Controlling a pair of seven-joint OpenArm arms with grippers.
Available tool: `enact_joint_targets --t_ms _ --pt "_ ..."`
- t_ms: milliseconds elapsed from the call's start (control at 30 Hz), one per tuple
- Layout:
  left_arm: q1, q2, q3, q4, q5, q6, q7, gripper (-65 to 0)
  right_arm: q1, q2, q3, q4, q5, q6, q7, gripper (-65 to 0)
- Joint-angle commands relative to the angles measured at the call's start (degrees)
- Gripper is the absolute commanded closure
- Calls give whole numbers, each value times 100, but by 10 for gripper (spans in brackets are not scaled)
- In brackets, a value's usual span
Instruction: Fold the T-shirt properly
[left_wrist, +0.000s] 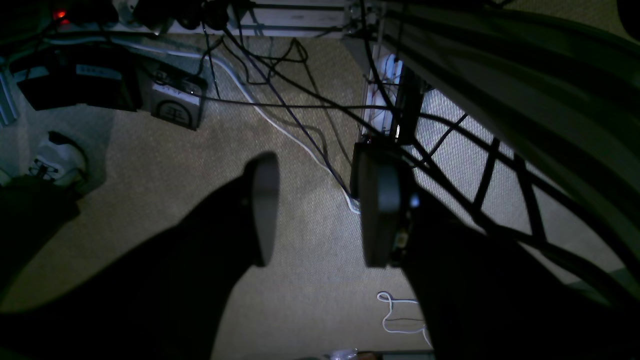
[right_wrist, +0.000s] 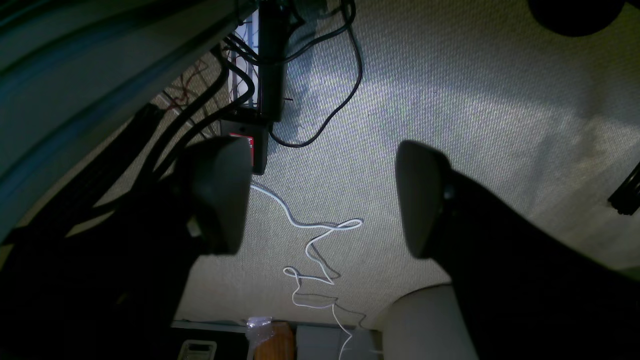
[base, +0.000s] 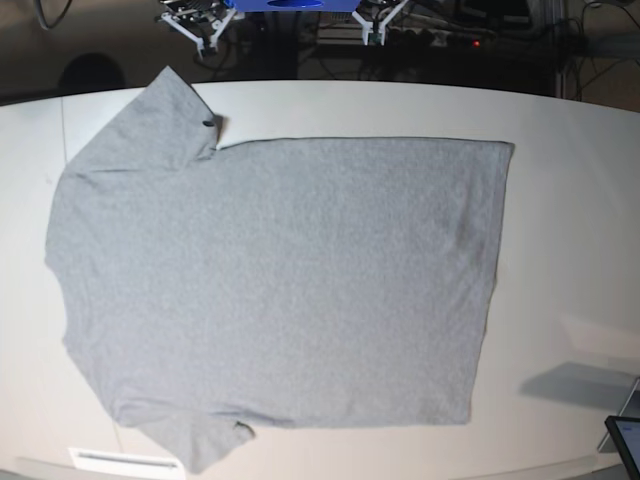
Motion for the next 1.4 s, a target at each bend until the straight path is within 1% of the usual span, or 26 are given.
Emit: enact_joint_targets --t_ms 0,600,667,700,733,767,800,833,867,900,933,967,1000,1067,1267,1367 --pt "51 21 32 23 -10 3 -32 -262 -40 2 -2 11 -22 21 28 -432" --pt "51 12 14 23 -1 3 -32 -255 -49 11 -2 11 -31 21 28 -432" --pt "60 12 23 23 -1 3 -32 -250 -49 11 -2 11 -31 21 28 -432" --pt "60 12 32 23 -1 3 -32 -228 -49 11 -2 11 -31 21 28 -431" --pt "60 12 23 23 -1 3 -32 -186 -49 11 -2 11 -31 21 28 -415" --pt "60 12 -12 23 -1 3 -32 -107 -49 11 -2 11 -31 21 28 -371" --pt "60 12 -12 23 -1 3 -32 -24 -49 11 -2 11 -31 21 28 -297" --pt "60 12 -12 23 -1 3 -32 0 -49 11 -2 2 -31 21 28 -197" --pt "60 12 -12 23 -1 3 -32 0 -49 20 -2 2 -31 21 28 -103" --pt "60 12 -12 23 -1 3 -32 -2 -49 20 -2 2 -31 21 28 -23" --pt "60 12 -12 23 -1 3 -32 0 -49 20 -2 2 -31 21 28 0" --pt "60 12 -12 23 -1 3 -32 0 -49 20 7 2 -22 21 28 -6" --pt "60 12 -12 23 -1 3 -32 0 -49 20 16 -7 -22 21 28 -32" --pt "77 12 -12 14 -1 3 -32 0 -57 20 7 -24 -22 21 28 -61" --pt "280 12 -12 67 -1 3 -41 0 -277 11 16 37 -22 21 28 -64" --pt "710 12 6 708 -1 3 -287 0 -602 11 33 547 -22 21 28 -64"
